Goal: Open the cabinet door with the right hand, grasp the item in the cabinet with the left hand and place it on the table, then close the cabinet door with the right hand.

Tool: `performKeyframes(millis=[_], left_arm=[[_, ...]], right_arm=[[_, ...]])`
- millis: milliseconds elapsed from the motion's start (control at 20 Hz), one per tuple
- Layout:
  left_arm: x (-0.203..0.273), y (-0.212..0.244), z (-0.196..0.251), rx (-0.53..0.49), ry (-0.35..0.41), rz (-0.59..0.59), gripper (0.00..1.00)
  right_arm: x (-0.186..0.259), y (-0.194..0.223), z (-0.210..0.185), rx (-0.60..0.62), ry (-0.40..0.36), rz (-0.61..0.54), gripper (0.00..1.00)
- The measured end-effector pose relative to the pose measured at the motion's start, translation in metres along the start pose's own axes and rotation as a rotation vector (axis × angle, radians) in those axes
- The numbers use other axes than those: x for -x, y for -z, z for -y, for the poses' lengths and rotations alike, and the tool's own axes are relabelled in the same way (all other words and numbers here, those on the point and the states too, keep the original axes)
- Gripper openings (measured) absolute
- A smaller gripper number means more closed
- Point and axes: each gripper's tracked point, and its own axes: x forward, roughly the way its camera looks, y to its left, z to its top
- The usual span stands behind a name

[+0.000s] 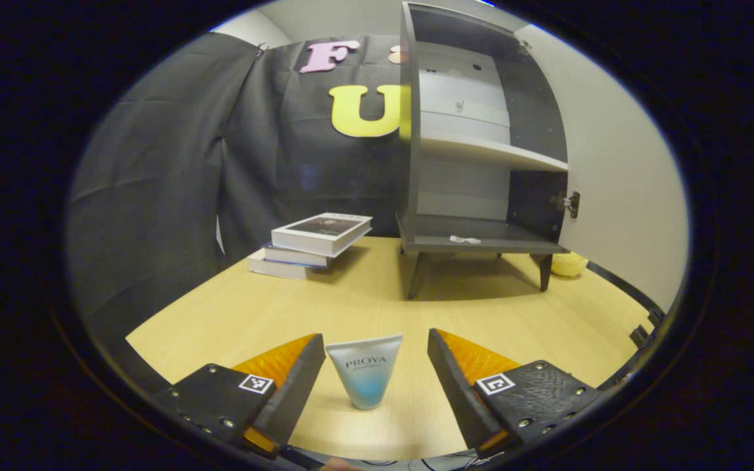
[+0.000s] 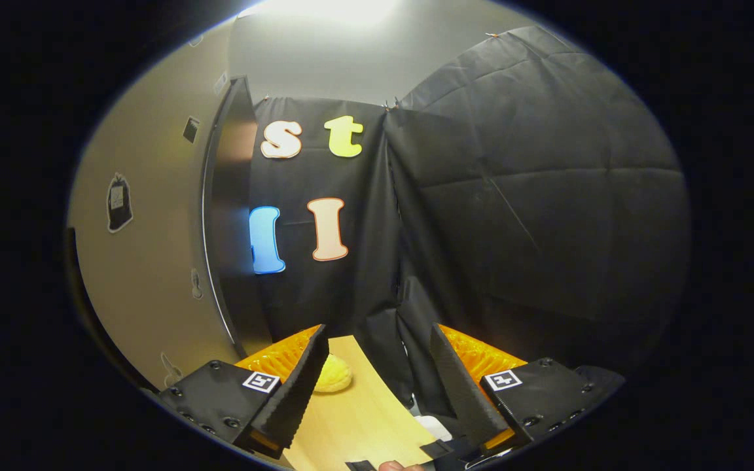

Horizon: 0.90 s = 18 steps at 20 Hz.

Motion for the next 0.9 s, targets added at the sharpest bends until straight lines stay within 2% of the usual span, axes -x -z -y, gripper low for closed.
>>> performKeyframes(millis=[100,150,200,250,300,350,400,450,500,550,600,700,750,800,850,900], left_arm=[[0.012,-0.020,0.000,-0.010,-0.007,0.011,0.94],[0.018,-0.033,0.002,-0.008,-0.005,0.018,0.96],[0.026,-0.048,0.003,-0.009,-0.007,0.026,0.96],[0.034,-0.065,0.005,-0.015,-0.009,0.036,0.96],[0.041,-0.084,0.007,-0.023,-0.013,0.043,0.96],[0.047,-0.105,0.010,-0.035,-0.015,0.056,0.94],[0.052,-0.123,0.007,-0.062,-0.052,0.057,0.96],[0.056,-0.141,-0.001,-0.086,-0.112,0.048,0.94],[0.064,-0.155,-0.001,-0.091,-0.140,0.035,0.96],[0.068,-0.172,0.008,-0.076,-0.127,0.039,0.96],[0.073,-0.190,0.017,-0.056,-0.113,0.049,0.95],[0.087,-0.221,0.024,-0.024,-0.109,0.054,0.96],[0.090,-0.236,0.029,-0.013,-0.100,0.056,0.96],[0.093,-0.251,0.034,-0.002,-0.084,0.063,0.96],[0.095,-0.268,0.039,0.006,-0.068,0.075,0.96],[0.094,-0.282,0.041,0.005,-0.061,0.081,0.94]], right_arm=[[0.001,0.003,-0.003,-0.017,-0.030,-0.004,0.98],[0.001,0.005,-0.007,-0.040,-0.050,-0.006,0.98],[0.002,0.005,-0.010,-0.057,-0.067,-0.006,0.93],[0.003,0.005,-0.011,-0.065,-0.082,-0.003,0.98],[0.004,0.004,-0.013,-0.066,-0.097,0.001,0.93],[0.006,0.002,-0.016,-0.063,-0.115,0.009,0.93],[0.008,0.002,-0.019,-0.057,-0.135,0.010,0.98],[0.013,0.007,-0.019,-0.044,-0.147,0.000,0.98],[0.018,0.010,-0.017,-0.033,-0.149,-0.007,0.92],[0.024,0.011,-0.017,-0.030,-0.151,-0.006,0.93],[0.030,0.010,-0.017,-0.038,-0.154,-0.004,0.98],[0.040,0.008,-0.024,-0.057,-0.179,0.000,0.98],[0.044,0.006,-0.027,-0.061,-0.195,-0.002,0.93],[0.047,0.002,-0.028,-0.065,-0.203,0.000,0.98],[0.050,-0.002,-0.026,-0.066,-0.208,0.001,0.93],[0.055,-0.008,-0.026,-0.067,-0.214,0.013,0.98]])
